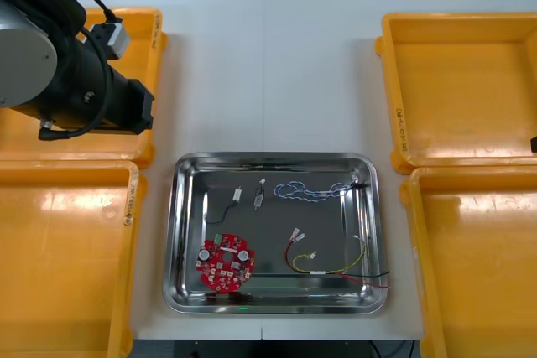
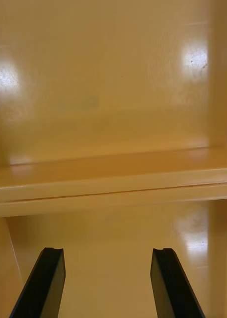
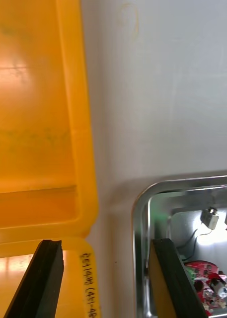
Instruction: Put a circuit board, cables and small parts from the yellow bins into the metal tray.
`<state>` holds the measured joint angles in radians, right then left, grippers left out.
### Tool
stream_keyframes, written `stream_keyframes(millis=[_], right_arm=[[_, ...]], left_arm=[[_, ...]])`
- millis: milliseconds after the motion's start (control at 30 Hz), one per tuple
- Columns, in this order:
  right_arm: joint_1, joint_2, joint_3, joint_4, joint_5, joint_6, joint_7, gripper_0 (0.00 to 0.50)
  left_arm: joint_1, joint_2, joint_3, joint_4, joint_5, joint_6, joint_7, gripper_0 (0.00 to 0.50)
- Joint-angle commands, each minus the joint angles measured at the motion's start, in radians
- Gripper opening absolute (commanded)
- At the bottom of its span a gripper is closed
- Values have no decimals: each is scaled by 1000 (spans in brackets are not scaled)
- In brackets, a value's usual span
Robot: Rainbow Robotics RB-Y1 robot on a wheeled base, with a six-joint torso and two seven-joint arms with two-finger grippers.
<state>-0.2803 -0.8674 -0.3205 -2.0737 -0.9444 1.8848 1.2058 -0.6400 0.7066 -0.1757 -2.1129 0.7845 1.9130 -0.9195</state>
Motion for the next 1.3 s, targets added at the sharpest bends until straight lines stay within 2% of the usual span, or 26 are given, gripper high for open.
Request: stream_keyframes(millis=[33,267,667,933,1300], right_arm=[[9,-47,-28,-5,-4,5,21,500],[9,-47,-28,-5,-4,5,21,500],[9,-47,-28,-5,-4,5,21,500],[9,-47,-28,-5,-4,5,21,500],[9,-47,-28,-5,-4,5,21,500]], left_arm=[[-4,99,55,-21,44,7,-108,500],[56,157,148,8,104,7,-202,500],[189,232,291,68,147,7,-363,500],[241,261,334,122,162,-19,-381,500],[301,281,346,175,170,-126,-417,500]])
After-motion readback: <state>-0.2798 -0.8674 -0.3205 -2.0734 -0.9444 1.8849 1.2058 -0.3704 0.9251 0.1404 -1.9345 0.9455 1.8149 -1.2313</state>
